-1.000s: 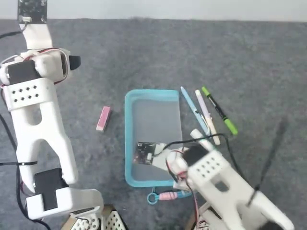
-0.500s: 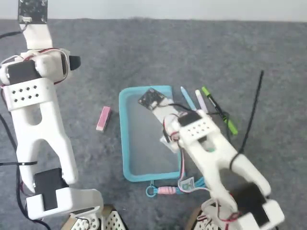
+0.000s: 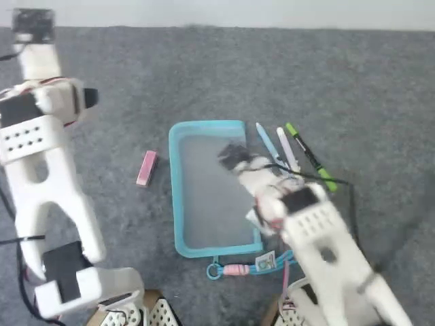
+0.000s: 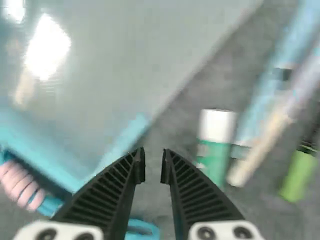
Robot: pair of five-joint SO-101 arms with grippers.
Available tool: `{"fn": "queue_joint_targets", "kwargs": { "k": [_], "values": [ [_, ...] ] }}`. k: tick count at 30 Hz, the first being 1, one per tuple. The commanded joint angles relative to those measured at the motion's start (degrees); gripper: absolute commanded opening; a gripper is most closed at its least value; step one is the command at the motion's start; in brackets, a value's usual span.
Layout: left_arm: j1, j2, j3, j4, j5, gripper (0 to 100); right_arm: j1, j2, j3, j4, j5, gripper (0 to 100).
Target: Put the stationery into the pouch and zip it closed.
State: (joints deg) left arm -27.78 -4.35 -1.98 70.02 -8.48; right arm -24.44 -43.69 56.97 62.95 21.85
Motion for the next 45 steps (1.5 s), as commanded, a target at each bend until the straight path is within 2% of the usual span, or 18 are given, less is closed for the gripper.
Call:
{"fn": "queue_joint_targets", "kwargs": {
  "k": [1,5,8,10,13,18,22,28,34,39,45],
  "values": [
    [-3.69,-11.34,13.41,-9.58,-0.88,28,8.75,-17.10,0.53,2.07,-2.29,7.6],
    [-3.87,-26.90,44.62,-30.68,-2.90,28,17.89,-27.03,6.07,4.18,-0.97,6.9],
    [-3.08,-39.38,68.88,-47.38,-3.60,28,21.58,-32.92,14.59,2.95,2.99,0.1],
    [-1.85,-45.54,78.90,-52.31,-3.69,28,24.31,-36.70,19.25,2.51,4.75,2.2],
    [-1.32,-51.34,83.03,-49.05,-3.69,28,27.56,-41.89,24.53,2.07,5.36,2.2],
    [1.49,-53.54,84.18,-40.44,-3.69,28,30.29,-49.36,30.42,3.65,5.36,2.4],
    [2.37,-54.15,89.63,-41.58,-3.78,28,30.64,-54.73,34.11,5.85,5.19,2.6],
    [2.46,-59.78,98.07,-52.48,-3.78,28,30.64,-60.44,37.45,8.48,5.01,2.7],
    [2.55,-64.70,98.24,-49.23,-3.78,28,30.55,-60.26,39.47,7.34,5.36,2.7],
    [0.79,-65.85,98.33,-43.43,-3.78,28,30.64,-60.26,39.47,7.16,5.36,2.7],
    [0.70,-68.75,98.59,-41.23,-3.78,28,30.46,-60.26,39.47,7.16,5.36,2.7]
  ]
}}
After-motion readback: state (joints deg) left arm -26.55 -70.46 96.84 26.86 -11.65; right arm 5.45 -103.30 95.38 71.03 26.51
